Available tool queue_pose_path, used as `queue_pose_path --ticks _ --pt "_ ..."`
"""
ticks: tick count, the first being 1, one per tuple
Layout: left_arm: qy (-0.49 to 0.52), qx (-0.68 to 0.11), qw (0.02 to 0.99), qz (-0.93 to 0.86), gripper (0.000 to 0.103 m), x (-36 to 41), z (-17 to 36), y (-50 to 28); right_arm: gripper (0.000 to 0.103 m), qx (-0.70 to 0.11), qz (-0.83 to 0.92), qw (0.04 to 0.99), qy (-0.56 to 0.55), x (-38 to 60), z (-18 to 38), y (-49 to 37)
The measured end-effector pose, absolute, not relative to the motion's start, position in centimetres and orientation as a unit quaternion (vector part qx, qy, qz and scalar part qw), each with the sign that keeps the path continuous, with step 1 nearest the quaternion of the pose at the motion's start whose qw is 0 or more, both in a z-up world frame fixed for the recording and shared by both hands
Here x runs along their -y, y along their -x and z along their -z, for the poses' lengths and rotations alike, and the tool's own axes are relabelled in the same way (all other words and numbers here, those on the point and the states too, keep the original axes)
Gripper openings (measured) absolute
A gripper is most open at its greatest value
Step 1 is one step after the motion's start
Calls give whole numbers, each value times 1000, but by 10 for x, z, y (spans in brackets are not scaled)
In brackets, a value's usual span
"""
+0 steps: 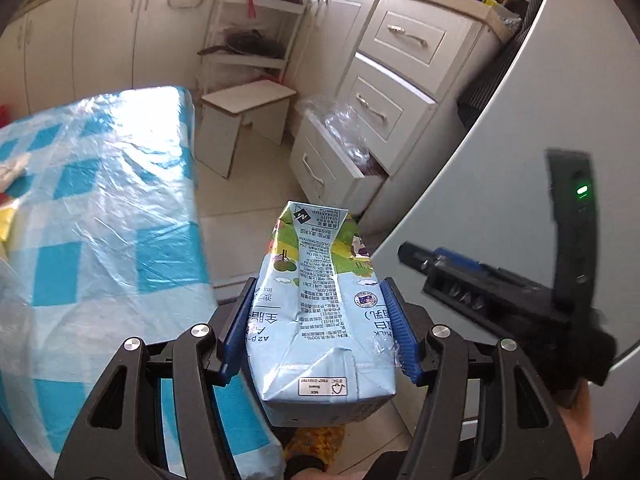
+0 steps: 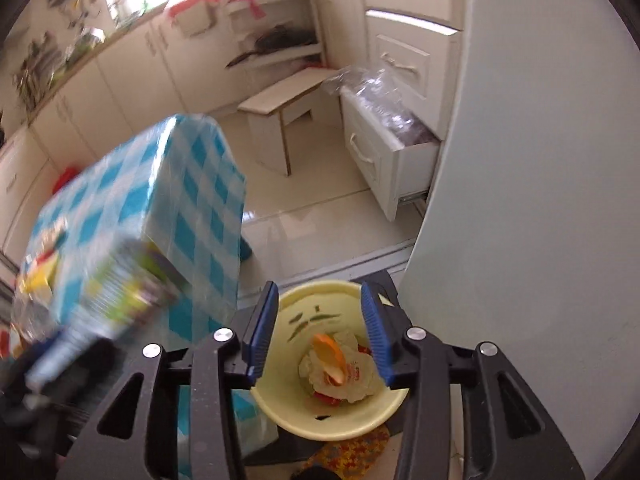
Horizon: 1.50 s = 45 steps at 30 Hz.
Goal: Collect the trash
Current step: 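Open both grippers over the yellow bucket, dropping carton and peel, then move both open tools back over the remaining peels and plastic bottle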
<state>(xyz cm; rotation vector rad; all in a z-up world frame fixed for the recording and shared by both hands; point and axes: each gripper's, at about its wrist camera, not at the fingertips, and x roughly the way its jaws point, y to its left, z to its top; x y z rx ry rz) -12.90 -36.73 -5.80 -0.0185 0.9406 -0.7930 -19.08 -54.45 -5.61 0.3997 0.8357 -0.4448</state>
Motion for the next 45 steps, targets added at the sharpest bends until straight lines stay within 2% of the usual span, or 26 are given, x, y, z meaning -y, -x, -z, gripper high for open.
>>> queue_pose_path --ticks 3,7,11,15,21,24,45 --pt "8 -472 799 374 58 385 77 124 48 -347 217 888 -208 548 36 202" --pt "4 -471 798 375 59 392 79 127 64 -285 213 912 -204 542 10 207" --pt "-5 -447 817 364 69 378 64 132 73 -253 222 923 -188 536 -6 210" --pt "-9 -418 843 337 81 349 40 136 82 -257 226 922 -183 533 -9 202" --pt "-23 -375 883 283 91 296 6 140 92 -253 215 931 -153 511 -18 194" --pt "-28 -365 892 264 92 273 -4 142 96 -245 197 940 -136 496 -24 188" --pt "-21 -319 925 204 93 205 -41 150 96 -200 151 967 -52 434 -36 168"
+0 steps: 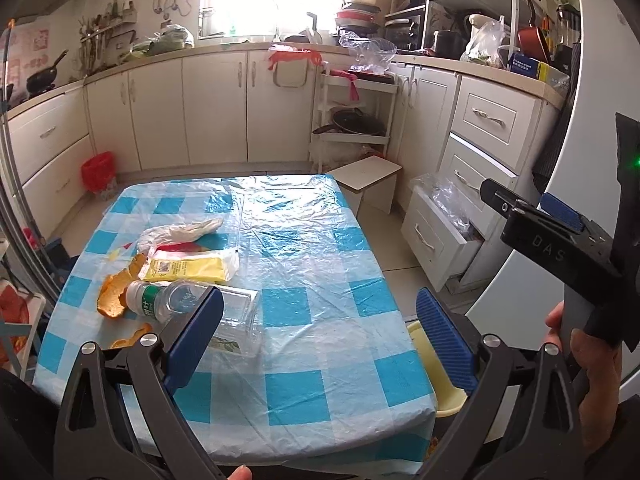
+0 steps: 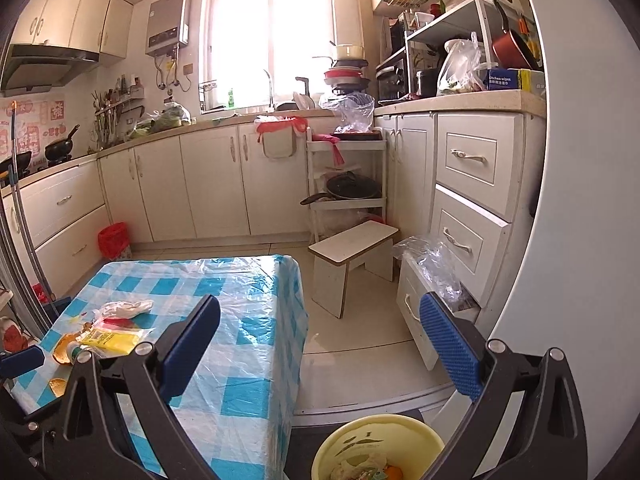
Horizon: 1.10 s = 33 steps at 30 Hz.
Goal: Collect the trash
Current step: 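Move both open tools back over the remaining peels and plastic bottle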
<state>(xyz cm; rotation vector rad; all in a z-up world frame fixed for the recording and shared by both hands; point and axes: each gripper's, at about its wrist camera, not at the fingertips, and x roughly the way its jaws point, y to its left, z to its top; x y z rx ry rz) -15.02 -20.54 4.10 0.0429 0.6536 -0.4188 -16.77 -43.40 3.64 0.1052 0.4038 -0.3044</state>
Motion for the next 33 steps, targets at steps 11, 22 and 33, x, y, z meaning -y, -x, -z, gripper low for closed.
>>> queue_pose_path --ticks 11,22,33 --pt "-14 -313 932 185 95 191 -43 150 96 -187 133 973 -36 420 -39 165" --pt "-9 -317 932 177 95 182 -38 144 96 -189 127 973 -21 410 -37 159" --pt "-3 -324 931 170 95 173 -32 140 96 -190 120 974 -14 403 -36 156"
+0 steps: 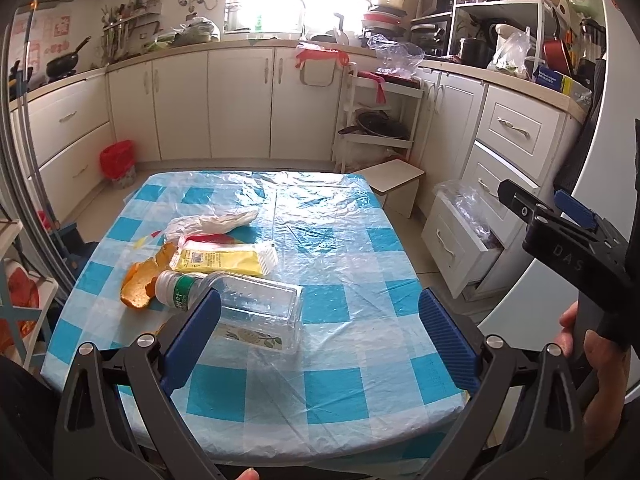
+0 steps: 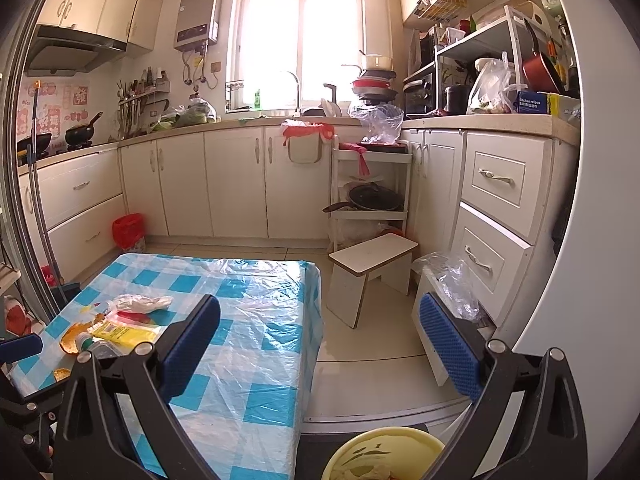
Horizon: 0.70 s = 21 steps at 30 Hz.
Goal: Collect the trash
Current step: 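Move both open tools back over the remaining peels and plastic bottle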
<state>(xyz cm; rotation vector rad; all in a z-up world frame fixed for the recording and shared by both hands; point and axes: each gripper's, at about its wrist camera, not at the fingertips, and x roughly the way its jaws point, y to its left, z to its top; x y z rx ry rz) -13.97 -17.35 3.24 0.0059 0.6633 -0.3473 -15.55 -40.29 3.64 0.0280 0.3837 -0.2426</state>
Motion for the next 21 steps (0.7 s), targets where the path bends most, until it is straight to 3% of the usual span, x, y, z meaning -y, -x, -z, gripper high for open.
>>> queue_pose_path --ticks 21 --pt "18 -340 928 151 95 151 -21 127 96 -200 100 975 8 382 -32 143"
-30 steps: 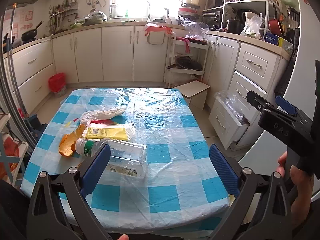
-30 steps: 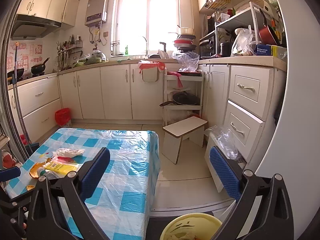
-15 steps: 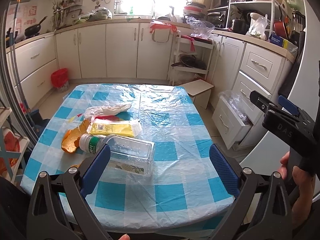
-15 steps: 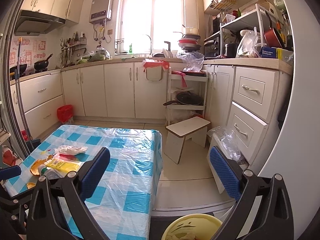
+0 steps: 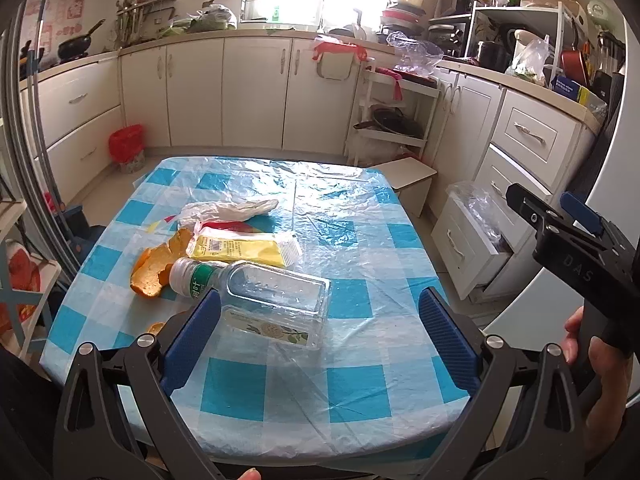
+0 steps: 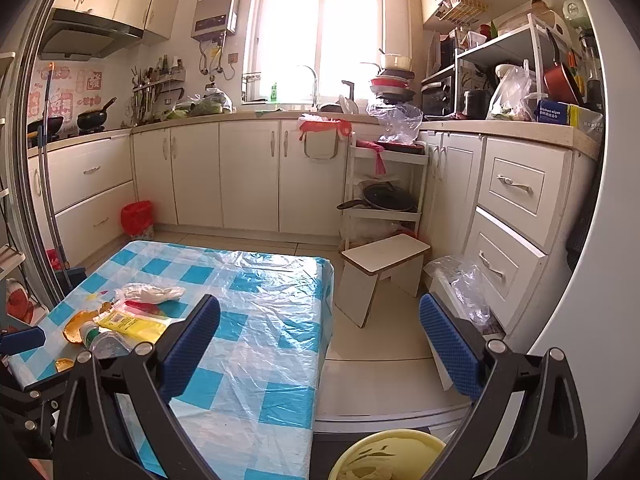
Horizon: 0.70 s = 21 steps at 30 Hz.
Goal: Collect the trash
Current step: 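Move both open tools back over the remaining peels and plastic bottle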
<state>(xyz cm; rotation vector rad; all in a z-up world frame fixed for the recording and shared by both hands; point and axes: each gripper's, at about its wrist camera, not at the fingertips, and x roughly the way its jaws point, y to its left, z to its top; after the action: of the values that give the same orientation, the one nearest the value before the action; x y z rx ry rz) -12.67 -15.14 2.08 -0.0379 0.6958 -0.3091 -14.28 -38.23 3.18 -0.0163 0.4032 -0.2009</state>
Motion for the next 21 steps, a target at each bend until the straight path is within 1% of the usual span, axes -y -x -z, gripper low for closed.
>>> queue_pose_path --ticks 13,21 --pt "36 -348 927 131 95 124 -13 115 96 -213 77 973 32 358 -25 126" --pt "47 -364 926 92 95 83 3 105 96 -222 59 972 49 338 -21 114"
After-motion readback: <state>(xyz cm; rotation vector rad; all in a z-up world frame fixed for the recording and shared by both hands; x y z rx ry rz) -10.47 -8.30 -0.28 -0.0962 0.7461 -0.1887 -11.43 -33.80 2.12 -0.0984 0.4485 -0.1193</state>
